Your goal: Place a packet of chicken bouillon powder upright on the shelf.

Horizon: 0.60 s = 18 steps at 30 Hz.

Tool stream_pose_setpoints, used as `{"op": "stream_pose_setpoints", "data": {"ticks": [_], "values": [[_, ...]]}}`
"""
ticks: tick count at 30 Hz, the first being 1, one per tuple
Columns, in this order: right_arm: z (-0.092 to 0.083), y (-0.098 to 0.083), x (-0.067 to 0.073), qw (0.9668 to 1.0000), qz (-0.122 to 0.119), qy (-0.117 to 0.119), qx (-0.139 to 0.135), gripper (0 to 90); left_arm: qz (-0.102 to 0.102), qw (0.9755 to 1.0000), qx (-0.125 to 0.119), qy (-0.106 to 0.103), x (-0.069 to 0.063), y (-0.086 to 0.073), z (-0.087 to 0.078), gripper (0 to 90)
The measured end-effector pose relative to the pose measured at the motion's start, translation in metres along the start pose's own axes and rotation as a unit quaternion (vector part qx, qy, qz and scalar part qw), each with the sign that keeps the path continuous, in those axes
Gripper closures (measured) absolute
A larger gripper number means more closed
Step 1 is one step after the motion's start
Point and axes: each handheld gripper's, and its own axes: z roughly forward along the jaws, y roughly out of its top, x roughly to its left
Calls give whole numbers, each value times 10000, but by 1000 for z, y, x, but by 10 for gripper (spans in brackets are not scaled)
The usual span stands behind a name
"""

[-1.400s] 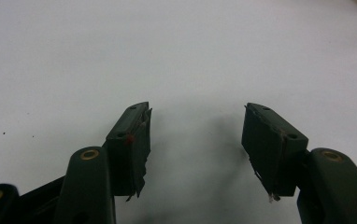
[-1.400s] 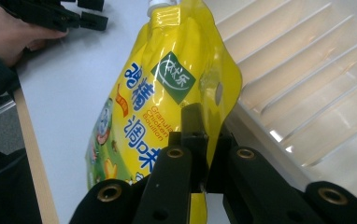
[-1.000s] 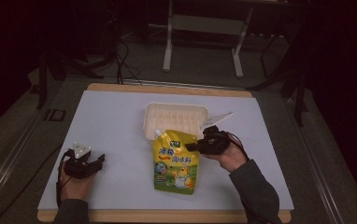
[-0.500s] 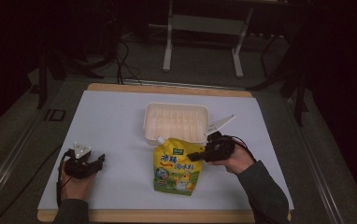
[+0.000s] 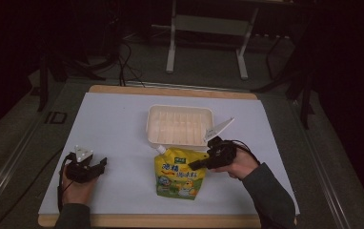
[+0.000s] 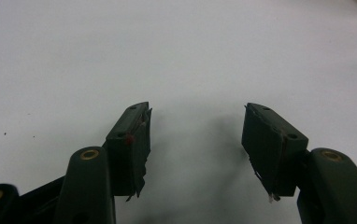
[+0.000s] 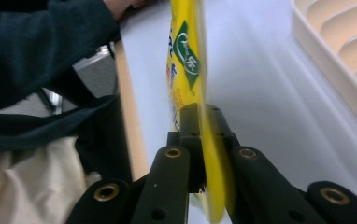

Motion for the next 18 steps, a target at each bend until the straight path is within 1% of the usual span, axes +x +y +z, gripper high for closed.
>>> {"op": "stream_pose_setpoints", "data": {"ticks": [3,6,7,8,9,12,15,18], "values": [[-1,-1,1,9999,-14,102,-3,898,3,10000,-5,2,0,0,0,416],[-1,-4,1,9995,79,304,-76,898,0,10000,-5,3,0,0,0,416],[-1,-4,1,9995,79,304,-76,898,0,10000,-5,3,0,0,0,416],[-1,-4,1,9993,97,358,-95,899,1,10000,-5,3,0,0,0,416],[-1,-6,0,9984,153,498,-200,900,1,10000,-5,4,0,0,0,416],[0,-9,0,9964,281,728,-330,900,5,10000,-5,3,0,0,0,416],[2,-11,-1,9945,361,868,-464,900,-1,10000,-6,2,0,0,0,416],[2,-13,-1,9932,425,923,-576,900,3,10000,-10,8,0,0,0,416]]}}
